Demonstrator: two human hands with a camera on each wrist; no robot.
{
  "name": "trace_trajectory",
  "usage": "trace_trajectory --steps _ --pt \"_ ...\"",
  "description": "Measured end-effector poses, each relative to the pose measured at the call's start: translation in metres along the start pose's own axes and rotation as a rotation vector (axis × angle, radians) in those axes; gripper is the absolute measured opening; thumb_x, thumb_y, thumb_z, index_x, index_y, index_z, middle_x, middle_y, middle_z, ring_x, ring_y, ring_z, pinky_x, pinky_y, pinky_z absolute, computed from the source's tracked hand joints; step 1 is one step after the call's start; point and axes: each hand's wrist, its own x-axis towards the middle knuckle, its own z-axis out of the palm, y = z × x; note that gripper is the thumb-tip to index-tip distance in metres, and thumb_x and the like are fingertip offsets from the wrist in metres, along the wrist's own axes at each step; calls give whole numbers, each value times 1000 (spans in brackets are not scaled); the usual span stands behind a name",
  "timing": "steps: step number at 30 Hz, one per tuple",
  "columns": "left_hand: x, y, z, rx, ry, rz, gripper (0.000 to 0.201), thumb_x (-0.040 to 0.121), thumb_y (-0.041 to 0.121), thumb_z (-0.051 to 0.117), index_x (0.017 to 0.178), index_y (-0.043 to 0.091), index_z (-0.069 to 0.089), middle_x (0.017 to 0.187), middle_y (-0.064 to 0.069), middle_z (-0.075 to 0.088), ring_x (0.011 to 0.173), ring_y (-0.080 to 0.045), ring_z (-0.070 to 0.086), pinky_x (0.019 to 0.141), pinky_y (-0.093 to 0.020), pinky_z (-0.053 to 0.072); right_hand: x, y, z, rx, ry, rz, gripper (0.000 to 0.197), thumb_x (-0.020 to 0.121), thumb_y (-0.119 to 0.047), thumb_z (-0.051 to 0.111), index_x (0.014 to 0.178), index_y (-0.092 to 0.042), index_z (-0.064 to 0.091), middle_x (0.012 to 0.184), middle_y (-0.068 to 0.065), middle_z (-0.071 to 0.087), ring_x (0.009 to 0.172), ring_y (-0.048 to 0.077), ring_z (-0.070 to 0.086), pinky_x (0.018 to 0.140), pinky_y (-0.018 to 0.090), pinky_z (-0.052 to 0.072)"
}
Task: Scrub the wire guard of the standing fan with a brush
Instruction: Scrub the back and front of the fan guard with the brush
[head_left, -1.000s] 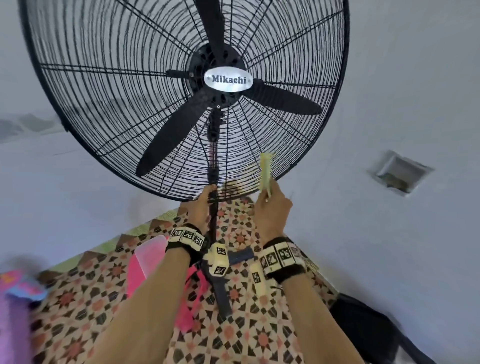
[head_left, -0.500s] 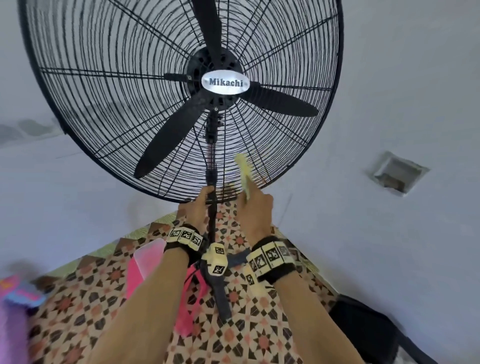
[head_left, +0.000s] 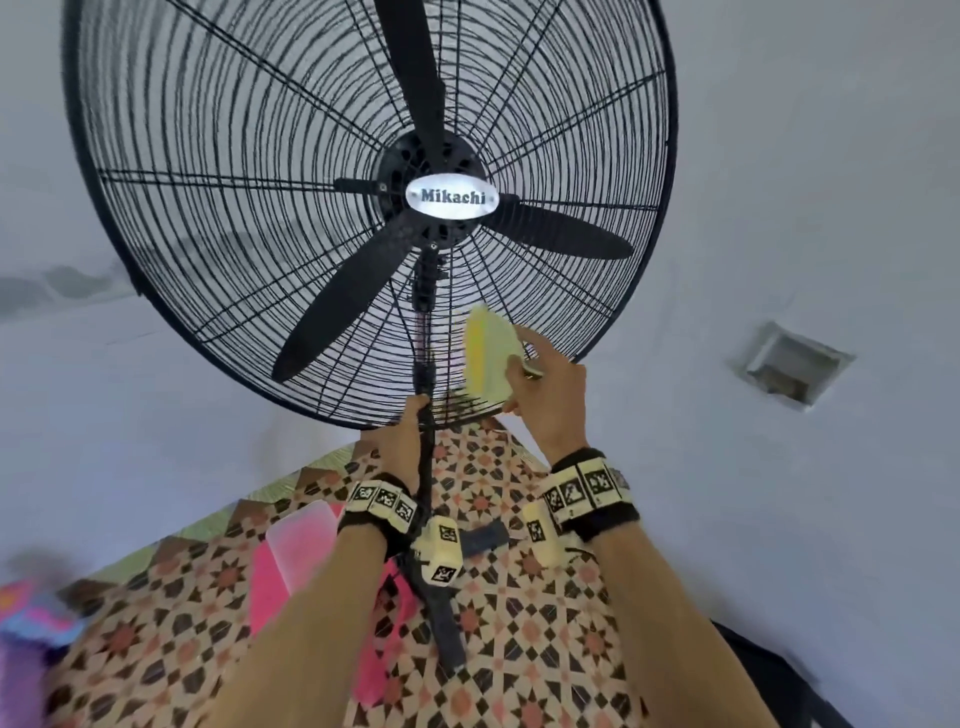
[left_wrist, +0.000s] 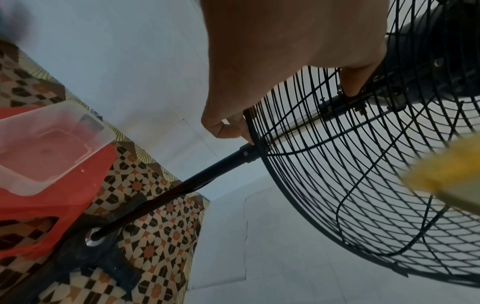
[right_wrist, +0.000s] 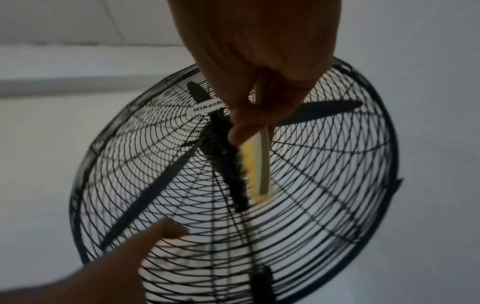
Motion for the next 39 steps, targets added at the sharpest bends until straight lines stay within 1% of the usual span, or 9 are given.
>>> trace_trajectory --steps 4,9,14,21,26,30,35,37,39 --pt "-4 4 -5 15 14 6 49 96 40 69 112 17 28 85 3 44 78 -20 49 82 -32 47 6 6 -14 -164 162 30 37 103 -21 54 140 -19 56 111 20 71 70 23 71 55 43 63" --pt "53 -19 -10 60 43 23 119 68 70 72 154 -1 29 141 -31 52 124 -51 56 105 -62 48 1 -23 6 -70 -127 -179 41 104 -20 57 145 -23 54 119 15 72 59 20 73 52 36 62" --pt "131 -32 -19 39 65 -71 167 20 93 77 155 18 11 147 -26 50 122 -48 58 102 -62 51 15 -16 2 -138 105 -61 46 105 -20 52 147 -35 45 88 10 67 63 28 70 53 44 62" --pt "156 -39 -35 79 -30 13 151 38 101 71 156 30 10 143 -25 53 110 -48 67 96 -66 54 11 -47 17 -76 -191 -318 40 104 -15 52 138 -36 48 65 11 60 46 33 60 51 50 60" --pt "101 -14 -41 57 -71 56 148 41 96 72 157 23 17 158 -18 36 128 -42 57 109 -60 46 21 -52 9 -348 91 -279 40 103 -10 49 140 -26 49 57 1 53 47 23 52 43 36 47" --pt "81 0 -47 61 -92 83 149 41 85 70 160 11 19 151 -2 30 120 -36 56 104 -54 50 16 -72 14 -167 -48 -329 25 104 -11 53 124 -22 62 71 2 66 49 24 64 49 43 58" --pt "101 -4 -55 148 -226 222 103 54 90 63 138 32 56 161 -4 14 117 -37 64 105 -59 51 28 -83 19 -309 -34 -420 24 101 -6 55 116 -8 73 73 -2 68 52 12 62 51 13 43" --pt "106 -3 -60 118 -220 114 115 54 92 71 148 30 49 160 -4 24 115 -32 67 104 -62 50 29 -89 17 -347 -106 -390 27 101 -13 55 125 -11 69 70 0 69 54 15 64 55 13 47" --pt "108 -6 -65 97 -271 132 82 67 86 68 133 36 62 149 -6 41 120 -33 62 105 -63 48 26 -97 16 -364 -278 -333 39 99 -21 58 137 -13 59 76 -1 67 53 9 61 58 6 46"
